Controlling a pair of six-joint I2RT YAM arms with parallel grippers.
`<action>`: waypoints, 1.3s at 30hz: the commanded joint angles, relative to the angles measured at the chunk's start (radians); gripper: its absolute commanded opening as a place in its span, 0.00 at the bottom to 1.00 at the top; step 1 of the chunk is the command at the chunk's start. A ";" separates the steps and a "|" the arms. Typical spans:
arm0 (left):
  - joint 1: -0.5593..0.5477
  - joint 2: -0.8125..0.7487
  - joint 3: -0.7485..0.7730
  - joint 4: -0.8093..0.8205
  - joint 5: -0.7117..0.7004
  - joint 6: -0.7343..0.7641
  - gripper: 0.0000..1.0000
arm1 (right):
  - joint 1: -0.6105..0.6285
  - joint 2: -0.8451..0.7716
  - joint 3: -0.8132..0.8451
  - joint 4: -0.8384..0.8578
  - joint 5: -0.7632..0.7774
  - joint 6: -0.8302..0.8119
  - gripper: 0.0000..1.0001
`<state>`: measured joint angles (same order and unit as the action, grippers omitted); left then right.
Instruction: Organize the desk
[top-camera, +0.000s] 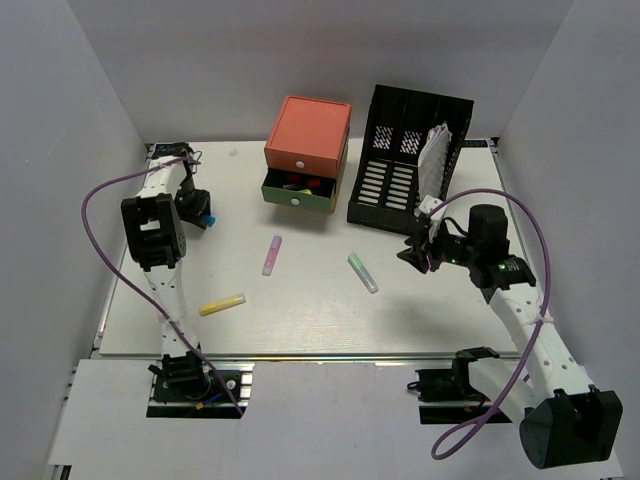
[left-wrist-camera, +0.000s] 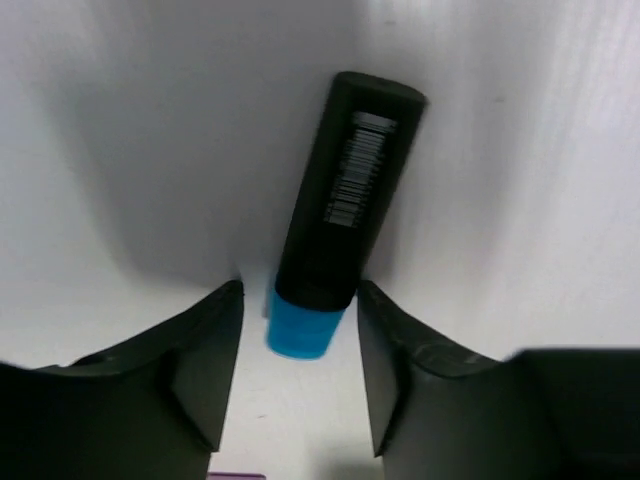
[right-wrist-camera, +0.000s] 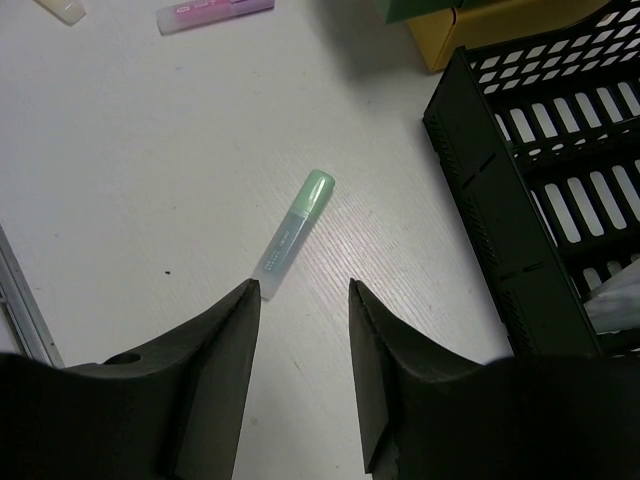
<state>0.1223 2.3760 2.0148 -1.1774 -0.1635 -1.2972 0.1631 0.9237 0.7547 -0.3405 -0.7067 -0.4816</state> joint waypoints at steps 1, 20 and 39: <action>0.017 -0.015 -0.089 -0.028 -0.016 0.029 0.57 | -0.005 -0.020 -0.008 0.029 -0.004 -0.006 0.46; -0.001 -0.804 -0.909 0.623 0.493 0.512 0.00 | -0.027 -0.029 -0.017 0.038 -0.010 -0.008 0.46; -0.308 -1.100 -0.943 0.938 0.604 0.138 0.00 | -0.048 -0.013 -0.022 0.035 -0.005 -0.011 0.45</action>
<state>-0.1413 1.2598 1.0225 -0.2665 0.5171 -1.0721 0.1230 0.9161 0.7372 -0.3367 -0.7059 -0.4820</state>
